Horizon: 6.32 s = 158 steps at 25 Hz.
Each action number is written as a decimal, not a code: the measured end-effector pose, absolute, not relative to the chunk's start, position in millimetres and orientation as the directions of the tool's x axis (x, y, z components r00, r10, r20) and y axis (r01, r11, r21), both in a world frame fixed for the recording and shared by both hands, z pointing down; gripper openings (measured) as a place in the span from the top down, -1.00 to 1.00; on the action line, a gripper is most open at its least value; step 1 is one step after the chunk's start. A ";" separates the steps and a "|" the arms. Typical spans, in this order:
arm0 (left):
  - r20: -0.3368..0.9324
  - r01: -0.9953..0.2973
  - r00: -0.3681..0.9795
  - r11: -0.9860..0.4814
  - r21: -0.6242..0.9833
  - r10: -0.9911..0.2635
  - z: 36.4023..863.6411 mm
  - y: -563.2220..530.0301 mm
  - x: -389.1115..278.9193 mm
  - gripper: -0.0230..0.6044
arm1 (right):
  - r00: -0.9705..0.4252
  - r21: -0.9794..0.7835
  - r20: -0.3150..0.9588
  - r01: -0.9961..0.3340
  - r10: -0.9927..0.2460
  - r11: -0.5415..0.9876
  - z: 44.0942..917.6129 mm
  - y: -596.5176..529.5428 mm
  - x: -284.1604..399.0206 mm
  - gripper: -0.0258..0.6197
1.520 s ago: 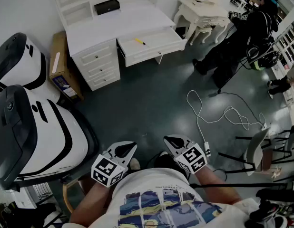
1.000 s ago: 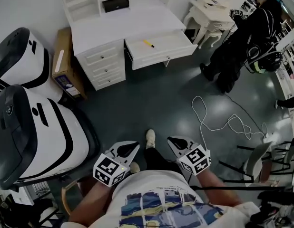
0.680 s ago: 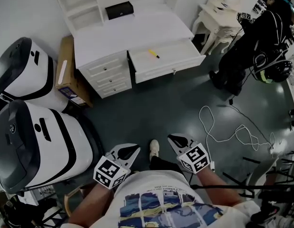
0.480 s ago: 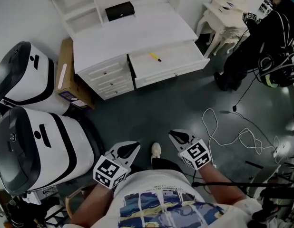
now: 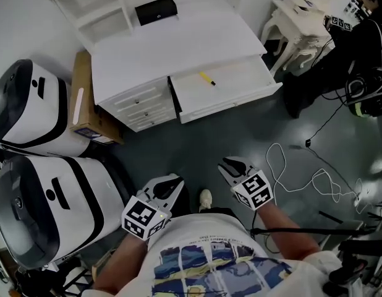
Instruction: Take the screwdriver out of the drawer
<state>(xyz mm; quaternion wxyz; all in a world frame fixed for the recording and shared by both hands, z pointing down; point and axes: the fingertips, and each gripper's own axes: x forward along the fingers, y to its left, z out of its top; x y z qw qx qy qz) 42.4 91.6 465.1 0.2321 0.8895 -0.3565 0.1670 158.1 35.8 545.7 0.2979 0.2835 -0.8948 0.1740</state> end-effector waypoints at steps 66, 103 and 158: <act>0.591 -0.969 0.242 -0.167 0.180 -0.770 460.6 -165.6 -67.9 0.88 | -0.335 -0.087 0.934 -0.553 -0.125 0.829 836.3 -377.6 120.7 0.63; 0.444 -0.872 0.488 -0.440 0.215 -0.752 453.7 -58.7 -137.5 0.88 | -0.437 -0.119 0.856 -0.685 -0.275 0.719 660.3 -238.7 75.5 0.63; 0.355 -0.752 0.659 -0.580 0.315 -0.663 448.3 20.8 -111.5 0.88 | -0.670 -0.161 0.638 -0.597 -0.379 0.786 502.5 -54.9 18.8 0.63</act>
